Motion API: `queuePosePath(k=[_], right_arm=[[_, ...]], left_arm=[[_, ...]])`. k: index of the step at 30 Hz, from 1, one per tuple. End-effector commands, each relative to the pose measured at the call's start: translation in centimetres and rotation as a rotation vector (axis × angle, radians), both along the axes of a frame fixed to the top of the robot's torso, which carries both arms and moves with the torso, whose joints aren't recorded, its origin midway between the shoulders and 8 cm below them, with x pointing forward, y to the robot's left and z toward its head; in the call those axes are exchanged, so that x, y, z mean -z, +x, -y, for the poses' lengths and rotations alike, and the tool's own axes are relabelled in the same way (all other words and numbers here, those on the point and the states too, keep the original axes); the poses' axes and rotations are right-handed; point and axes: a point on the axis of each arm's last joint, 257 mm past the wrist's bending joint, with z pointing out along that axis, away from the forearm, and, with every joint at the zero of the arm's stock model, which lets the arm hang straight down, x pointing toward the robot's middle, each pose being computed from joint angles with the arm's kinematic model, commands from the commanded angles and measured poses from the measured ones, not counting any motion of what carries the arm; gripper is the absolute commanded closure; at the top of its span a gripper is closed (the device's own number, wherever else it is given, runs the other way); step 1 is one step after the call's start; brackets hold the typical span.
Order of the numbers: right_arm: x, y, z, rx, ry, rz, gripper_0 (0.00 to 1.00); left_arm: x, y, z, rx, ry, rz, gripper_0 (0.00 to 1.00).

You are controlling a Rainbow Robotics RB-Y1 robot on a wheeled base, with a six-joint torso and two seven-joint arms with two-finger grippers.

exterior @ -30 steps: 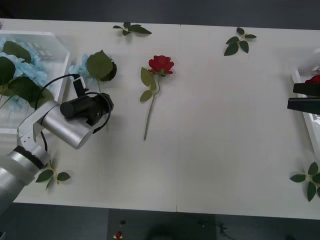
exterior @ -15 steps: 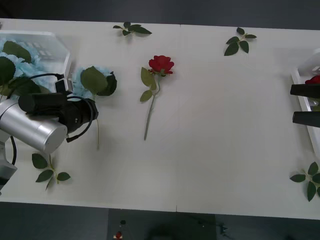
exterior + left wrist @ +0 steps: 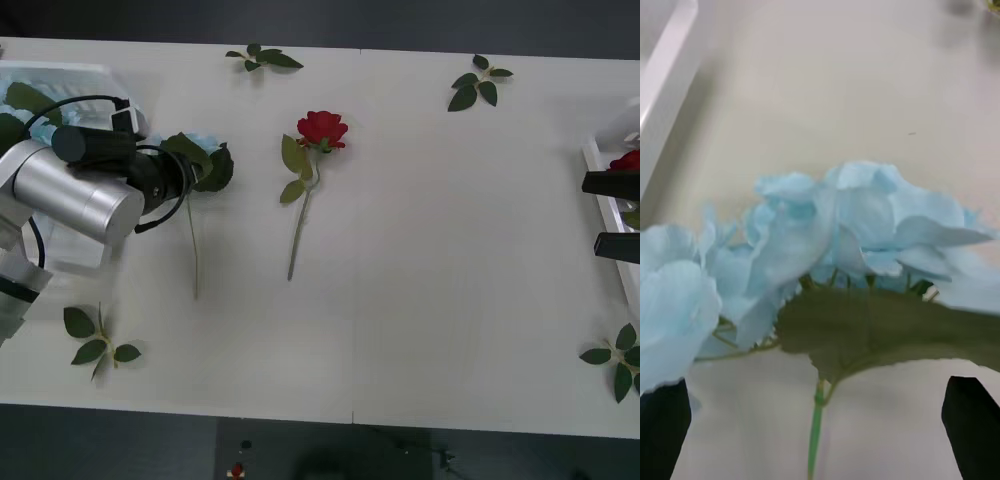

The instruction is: Put the red flowers into the right box and the blue flowers into the left box

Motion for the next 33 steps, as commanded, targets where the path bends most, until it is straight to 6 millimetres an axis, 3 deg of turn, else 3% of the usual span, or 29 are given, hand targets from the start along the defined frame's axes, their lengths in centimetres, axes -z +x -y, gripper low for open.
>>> queuePosePath(k=[1, 9, 11, 12, 13, 14, 19, 23, 33], right_arm=[[-0.8, -0.4, -0.8, -0.021, 0.025, 0.037, 0.00], [-0.7, -0.4, -0.9, -0.021, 0.029, 0.034, 0.00], [-0.7, -0.4, -0.9, -0.021, 0.029, 0.034, 0.00], [-0.7, -0.4, -0.9, -0.021, 0.029, 0.034, 0.00], [-0.7, -0.4, -0.9, -0.021, 0.029, 0.034, 0.00], [-0.7, -0.4, -0.9, -0.021, 0.029, 0.034, 0.00], [-0.7, -0.4, -0.9, -0.021, 0.029, 0.034, 0.00], [-0.7, -0.4, -0.9, -0.021, 0.029, 0.034, 0.00], [-0.7, -0.4, -0.9, -0.021, 0.029, 0.034, 0.00]], left_arm=[[0.4, 0.9, 0.2, 0.049, 0.073, 0.008, 0.03], [4.0, 0.9, -0.7, 0.066, 0.121, -0.046, 0.06], [4.4, 0.9, -0.7, 0.065, 0.119, -0.048, 0.38], [4.6, 0.8, -0.6, 0.063, 0.116, -0.052, 0.67], [4.6, 0.8, -0.5, 0.064, 0.114, -0.053, 0.86], [4.6, 0.8, -0.5, 0.065, 0.116, -0.051, 0.99], [4.4, 0.8, -0.3, 0.069, 0.109, -0.049, 1.00], [3.0, 1.4, 0.2, 0.080, 0.111, -0.021, 1.00], [-6.3, 1.3, 1.3, 0.134, 0.080, -0.012, 1.00]])
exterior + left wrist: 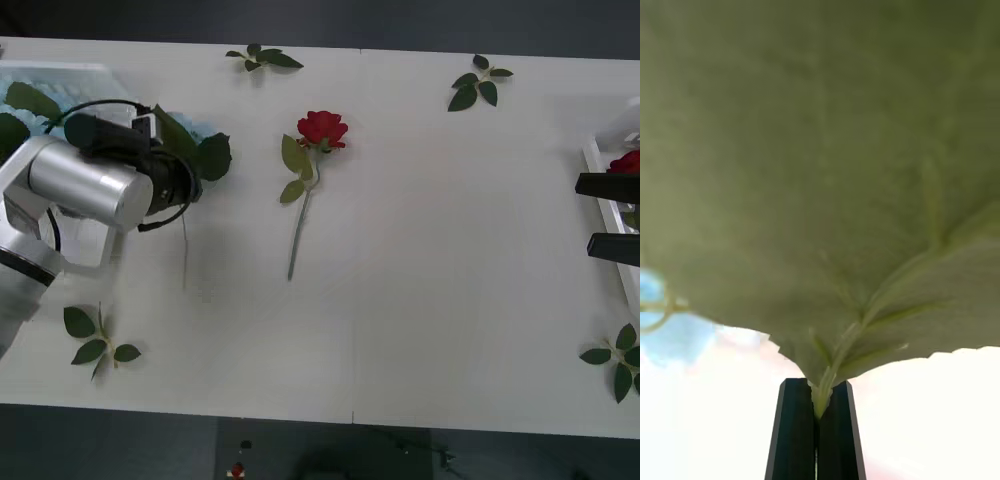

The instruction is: Put the red flowers into the right box and the blue flowers into the left box

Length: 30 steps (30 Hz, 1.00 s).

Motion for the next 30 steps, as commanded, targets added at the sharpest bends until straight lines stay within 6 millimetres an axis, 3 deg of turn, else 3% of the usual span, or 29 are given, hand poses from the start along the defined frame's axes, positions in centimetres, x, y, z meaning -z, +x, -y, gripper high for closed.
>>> queuePosePath(k=[1, 6, 10, 15, 19, 25, 28, 30], right_arm=[[-0.8, -0.4, -0.4, -0.021, -0.009, 0.034, 0.00], [-0.8, -0.4, -0.4, -0.021, -0.009, 0.034, 0.00], [-0.8, -0.4, -0.4, -0.021, -0.009, 0.034, 0.00], [-0.8, -0.4, -0.4, -0.021, -0.009, 0.034, 0.00], [-0.8, -0.4, -0.4, -0.021, -0.009, 0.034, 0.00], [-0.8, -0.4, -0.4, -0.021, -0.009, 0.034, 0.00], [-0.8, -0.4, -0.4, -0.021, -0.009, 0.034, 0.00], [-0.8, -0.4, -0.4, -0.021, -0.009, 0.034, 0.00]], left_arm=[[-8.6, 0.8, 0.4, 0.058, 0.019, 0.079, 1.00], [-14.8, -0.8, -0.7, 0.081, 0.021, 0.077, 1.00], [-18.7, -1.8, -3.7, 0.097, 0.122, 0.109, 1.00], [-23.2, -3.5, -10.8, 0.095, 0.300, 0.148, 1.00], [-25.7, -4.9, -16.4, 0.063, 0.387, 0.174, 1.00], [-27.3, -6.8, -23.7, -0.021, 0.459, 0.212, 1.00], [-26.3, -7.4, -27.9, -0.068, 0.457, 0.226, 1.00], [-25.8, -7.4, -29.3, -0.078, 0.461, 0.228, 1.00]])
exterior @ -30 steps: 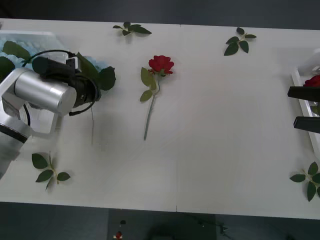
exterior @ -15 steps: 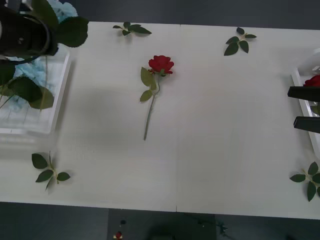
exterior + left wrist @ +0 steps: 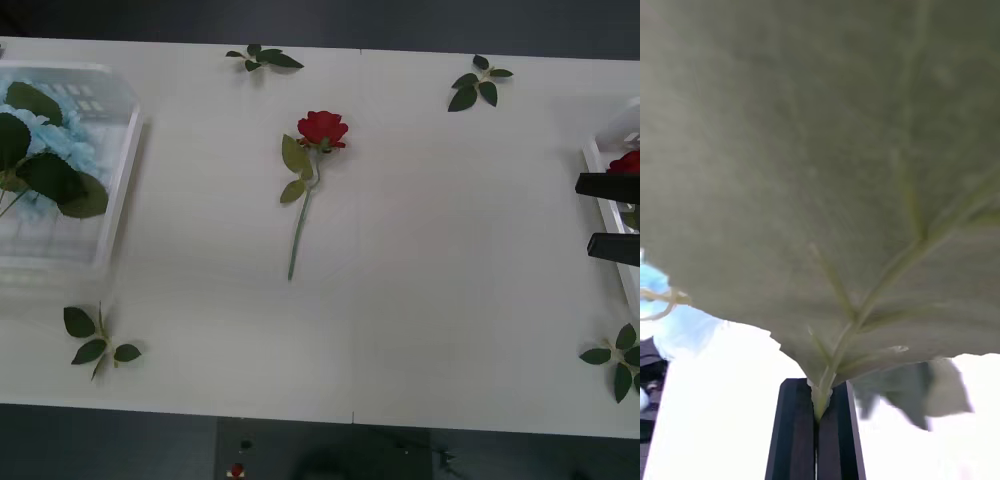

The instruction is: Put the red flowers into the right box and the blue flowers into the left box

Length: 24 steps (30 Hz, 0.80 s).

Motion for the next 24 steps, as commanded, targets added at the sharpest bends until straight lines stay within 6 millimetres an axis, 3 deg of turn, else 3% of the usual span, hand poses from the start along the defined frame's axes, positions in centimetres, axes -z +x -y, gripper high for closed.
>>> queuePosePath(k=[1, 4, 5, 6, 7, 10, 15, 20, 21, 24], right_arm=[[-0.8, -0.4, -0.4, -0.021, -0.009, 0.034, 0.00], [-0.8, -0.4, -0.4, -0.021, -0.009, 0.034, 0.00], [-0.8, -0.4, -0.4, -0.021, -0.009, 0.034, 0.00], [-0.8, -0.4, -0.4, -0.021, -0.009, 0.034, 0.00], [-0.8, -0.4, -0.4, -0.021, -0.009, 0.034, 0.00], [-0.8, -0.4, -0.4, -0.021, -0.009, 0.034, 0.00], [-0.8, -0.4, -0.4, -0.021, -0.009, 0.034, 0.00], [-0.8, -0.4, -0.4, -0.021, -0.009, 0.034, 0.00], [-0.8, -0.4, -0.4, -0.021, -0.009, 0.034, 0.00], [-0.8, -0.4, -0.4, -0.021, -0.009, 0.034, 0.00]], left_arm=[[0.5, -0.2, -3.6, -0.007, 0.063, -0.004, 1.00], [1.4, 0.0, -4.8, 0.000, 0.064, -0.016, 0.95], [1.3, 0.2, -5.0, 0.001, 0.068, -0.011, 0.78], [1.4, 0.4, -5.0, 0.004, 0.065, -0.003, 0.46], [1.4, 0.6, -4.9, 0.007, 0.070, 0.000, 0.25], [1.6, 0.7, -4.6, 0.015, 0.068, -0.003, 0.03], [2.2, 0.8, -0.2, 0.126, 0.016, -0.046, 0.01], [1.7, 0.9, 9.5, 0.308, -0.010, -0.107, 0.01], [1.8, 1.0, 10.4, 0.317, -0.019, -0.112, 0.01], [3.5, 1.5, 15.5, 0.348, -0.097, -0.165, 0.01]])
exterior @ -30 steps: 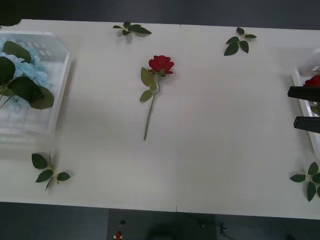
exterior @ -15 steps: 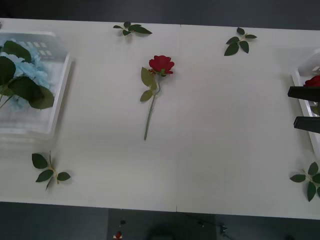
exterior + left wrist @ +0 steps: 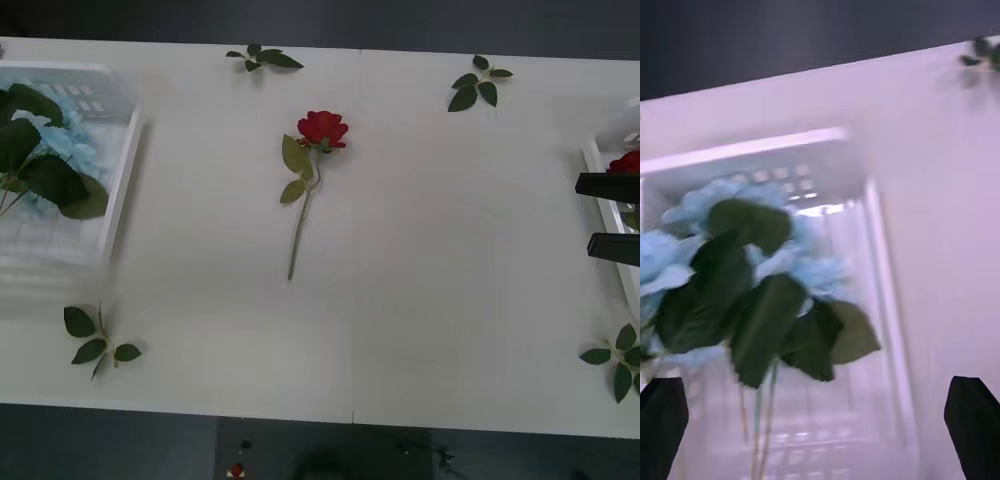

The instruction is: Put the red flowers into the right box and the blue flowers into the left box

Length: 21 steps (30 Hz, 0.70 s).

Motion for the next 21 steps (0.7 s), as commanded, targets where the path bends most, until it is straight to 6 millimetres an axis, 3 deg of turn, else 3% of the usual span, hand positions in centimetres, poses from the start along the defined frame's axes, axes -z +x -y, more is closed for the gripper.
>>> queuePosePath(k=[1, 9, 17, 21], right_arm=[[-0.8, -0.4, -0.4, -0.021, -0.009, 0.034, 0.00], [-0.8, -0.4, -0.4, -0.021, -0.009, 0.034, 0.00], [-0.8, -0.4, -0.4, -0.021, -0.009, 0.034, 0.00], [-0.8, -0.4, -0.4, -0.021, -0.009, 0.034, 0.00]], left_arm=[[-0.5, 1.5, 7.8, 0.059, -0.070, -0.011, 0.01], [5.0, 4.6, 15.7, -0.018, -0.029, -0.031, 0.00], [10.9, 6.3, 25.1, -0.083, 0.003, -0.019, 0.01], [13.3, 7.3, 28.7, -0.065, -0.039, -0.013, 0.01]])
